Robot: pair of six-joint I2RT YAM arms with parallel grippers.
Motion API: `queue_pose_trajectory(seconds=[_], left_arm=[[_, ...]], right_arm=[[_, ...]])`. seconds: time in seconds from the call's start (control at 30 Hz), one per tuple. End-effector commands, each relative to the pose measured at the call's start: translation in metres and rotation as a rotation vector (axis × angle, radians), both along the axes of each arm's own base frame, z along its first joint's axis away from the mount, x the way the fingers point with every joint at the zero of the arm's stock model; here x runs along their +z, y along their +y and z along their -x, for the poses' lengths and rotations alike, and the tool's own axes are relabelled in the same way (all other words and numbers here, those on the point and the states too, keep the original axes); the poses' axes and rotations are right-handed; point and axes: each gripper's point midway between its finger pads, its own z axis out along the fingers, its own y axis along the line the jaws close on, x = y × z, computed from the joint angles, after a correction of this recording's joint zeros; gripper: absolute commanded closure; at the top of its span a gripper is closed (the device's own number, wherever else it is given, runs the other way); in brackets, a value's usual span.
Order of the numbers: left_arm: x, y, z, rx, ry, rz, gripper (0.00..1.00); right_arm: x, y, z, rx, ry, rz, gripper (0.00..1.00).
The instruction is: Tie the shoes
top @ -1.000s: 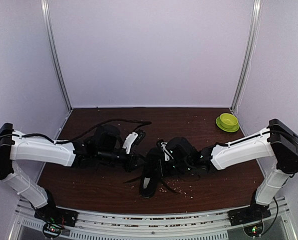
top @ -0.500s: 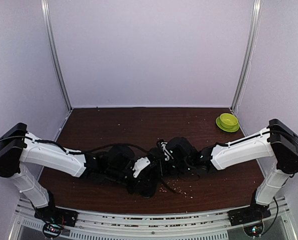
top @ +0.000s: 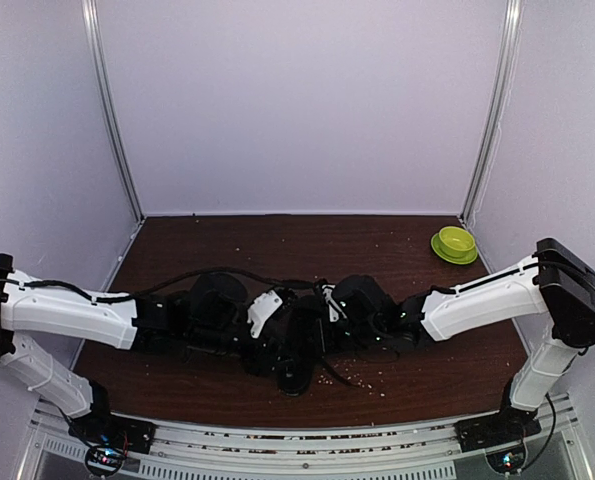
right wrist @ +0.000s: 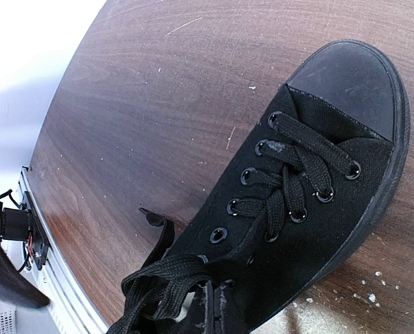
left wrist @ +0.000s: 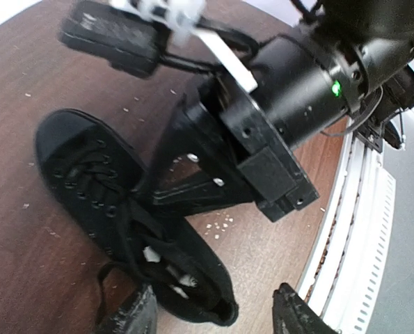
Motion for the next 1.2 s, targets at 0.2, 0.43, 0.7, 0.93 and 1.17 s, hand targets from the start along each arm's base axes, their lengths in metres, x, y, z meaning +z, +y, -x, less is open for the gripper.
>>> queue_pose_trajectory(seconds=[0.2, 0.43, 0.7, 0.93, 1.17], left_arm=[[0.003, 0.025, -0.049, 0.241, 0.104, -0.012, 0.46], [-0.012, 0.003, -0.051, 0.174, 0.179, 0.003, 0.5], [-0.027, -0.004, -0.052, 0.159, 0.2, -0.019, 0.51], [-0.04, -0.006, -0.057, 0.172, 0.21, -0.064, 0.78], [-0.036, -0.002, -0.059, 0.197, 0.197, -0.05, 1.0]], right_arm=[[0.01, -0.003, 0.004, 0.016, -0.019, -0.041, 1.0], [0.012, -0.001, 0.007, 0.032, -0.024, -0.044, 1.0], [0.013, 0.0, 0.007, 0.038, -0.026, -0.041, 1.0], [0.014, -0.001, 0.007, 0.036, -0.028, -0.046, 1.0], [0.034, -0.003, 0.004, 0.03, -0.065, -0.06, 1.0]])
